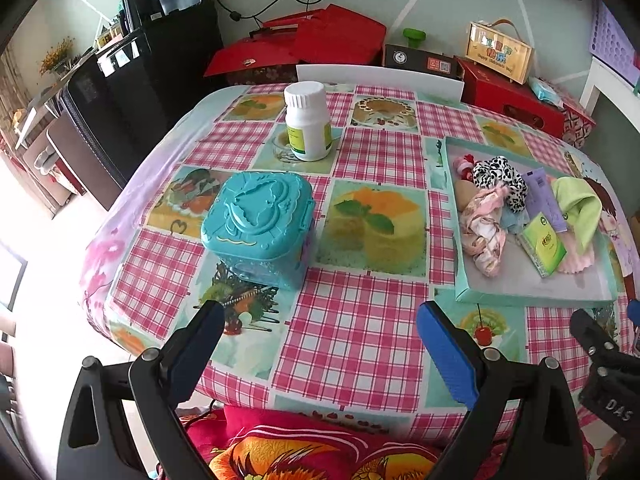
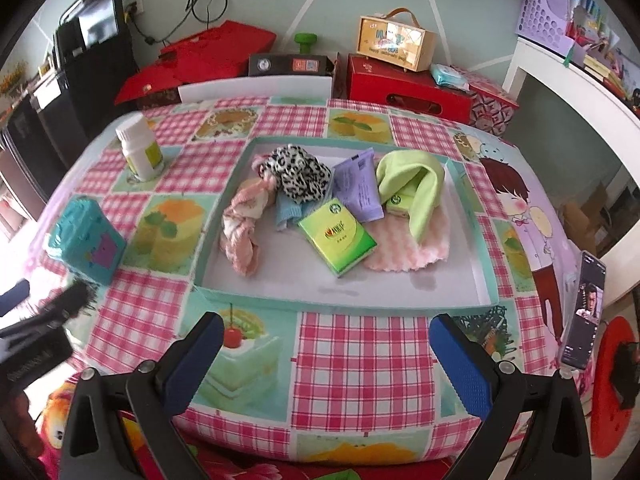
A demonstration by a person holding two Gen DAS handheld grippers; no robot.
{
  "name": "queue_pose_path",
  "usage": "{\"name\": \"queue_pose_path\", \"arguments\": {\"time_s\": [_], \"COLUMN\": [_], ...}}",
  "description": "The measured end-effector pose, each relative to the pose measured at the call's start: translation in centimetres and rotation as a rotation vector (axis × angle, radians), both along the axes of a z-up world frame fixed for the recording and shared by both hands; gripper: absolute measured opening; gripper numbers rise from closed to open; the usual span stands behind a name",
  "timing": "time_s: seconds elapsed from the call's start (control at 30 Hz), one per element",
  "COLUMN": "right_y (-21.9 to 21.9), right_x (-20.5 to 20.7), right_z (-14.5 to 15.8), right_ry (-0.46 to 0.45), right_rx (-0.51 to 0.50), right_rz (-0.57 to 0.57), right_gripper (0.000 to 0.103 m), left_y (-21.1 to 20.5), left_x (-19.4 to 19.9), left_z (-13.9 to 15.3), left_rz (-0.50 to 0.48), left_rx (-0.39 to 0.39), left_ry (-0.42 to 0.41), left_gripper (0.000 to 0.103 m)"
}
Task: Organize soft objects
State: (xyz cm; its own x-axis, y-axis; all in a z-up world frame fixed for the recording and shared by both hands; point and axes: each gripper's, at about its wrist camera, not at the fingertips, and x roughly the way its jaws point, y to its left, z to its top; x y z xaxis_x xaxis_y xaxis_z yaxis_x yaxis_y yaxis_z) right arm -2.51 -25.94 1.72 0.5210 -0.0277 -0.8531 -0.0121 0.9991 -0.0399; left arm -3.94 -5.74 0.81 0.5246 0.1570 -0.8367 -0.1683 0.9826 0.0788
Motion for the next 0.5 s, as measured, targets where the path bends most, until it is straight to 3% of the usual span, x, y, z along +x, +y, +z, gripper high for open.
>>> {"name": "queue_pose_path", "arguments": {"time_s": [0.5], "right_y": [-0.1], "right_x": [0.2], "right_z": [-2.2], "right_ry": [0.035], "right_rx": [-0.009], "right_rz": [-0.003], "right_gripper": [0.103], "left_y": [-0.2], "left_x": [0.3], "left_z": [-1.8], "left_rz": [-0.011], "left_rx": [0.016], "left_ry": [0.031], "left_gripper": [0.097]}}
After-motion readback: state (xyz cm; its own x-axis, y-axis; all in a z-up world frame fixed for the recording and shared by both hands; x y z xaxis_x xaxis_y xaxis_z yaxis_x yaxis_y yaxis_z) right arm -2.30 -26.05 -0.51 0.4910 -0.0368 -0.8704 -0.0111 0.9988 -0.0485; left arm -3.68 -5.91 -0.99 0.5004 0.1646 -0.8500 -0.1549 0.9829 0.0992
